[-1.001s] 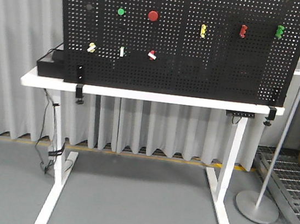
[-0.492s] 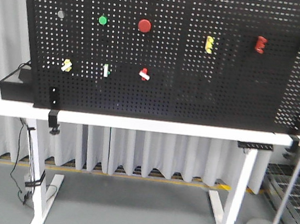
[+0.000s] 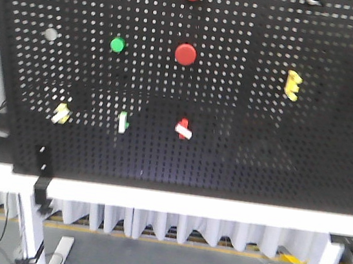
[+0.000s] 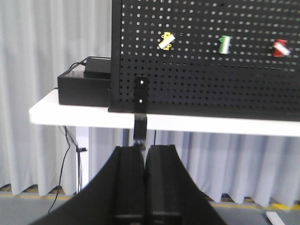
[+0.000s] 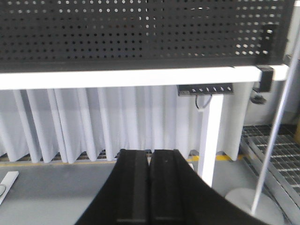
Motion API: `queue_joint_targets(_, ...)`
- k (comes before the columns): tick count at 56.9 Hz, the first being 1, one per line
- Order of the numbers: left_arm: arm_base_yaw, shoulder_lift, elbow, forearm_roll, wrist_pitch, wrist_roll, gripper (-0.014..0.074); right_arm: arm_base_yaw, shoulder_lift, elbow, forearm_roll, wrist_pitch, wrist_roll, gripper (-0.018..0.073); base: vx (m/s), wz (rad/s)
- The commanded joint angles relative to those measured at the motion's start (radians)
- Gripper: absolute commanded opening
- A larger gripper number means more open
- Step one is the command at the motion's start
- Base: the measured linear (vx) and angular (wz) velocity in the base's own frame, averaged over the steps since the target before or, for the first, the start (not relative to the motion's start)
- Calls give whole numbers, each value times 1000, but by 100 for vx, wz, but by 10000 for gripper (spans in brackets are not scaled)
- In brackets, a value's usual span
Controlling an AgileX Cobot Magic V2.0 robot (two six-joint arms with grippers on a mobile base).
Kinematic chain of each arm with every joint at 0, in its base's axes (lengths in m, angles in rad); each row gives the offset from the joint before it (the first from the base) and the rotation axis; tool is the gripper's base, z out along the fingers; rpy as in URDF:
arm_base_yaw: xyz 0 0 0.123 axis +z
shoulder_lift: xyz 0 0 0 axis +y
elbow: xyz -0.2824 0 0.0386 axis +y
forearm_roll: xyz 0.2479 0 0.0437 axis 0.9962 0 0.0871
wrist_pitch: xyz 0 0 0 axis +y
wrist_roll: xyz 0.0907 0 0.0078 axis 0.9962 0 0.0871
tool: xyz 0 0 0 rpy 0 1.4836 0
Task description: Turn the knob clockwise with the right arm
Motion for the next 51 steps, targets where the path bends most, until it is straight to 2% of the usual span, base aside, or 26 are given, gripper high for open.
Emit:
queue_joint_targets(1,2,0,13,-8,-82,-10,-6,-6,-10,6,-8,-89,-12,-9,42,3)
queue_joint_targets(32,2,0,13,-8,-82,-10,-6,-6,-10,6,-8,-89,-12,-9,37,0)
queue_joint_targets(51,2,0,13,-8,-82,-10,-6,-6,-10,6,-8,-87,-12,-9,22,-1)
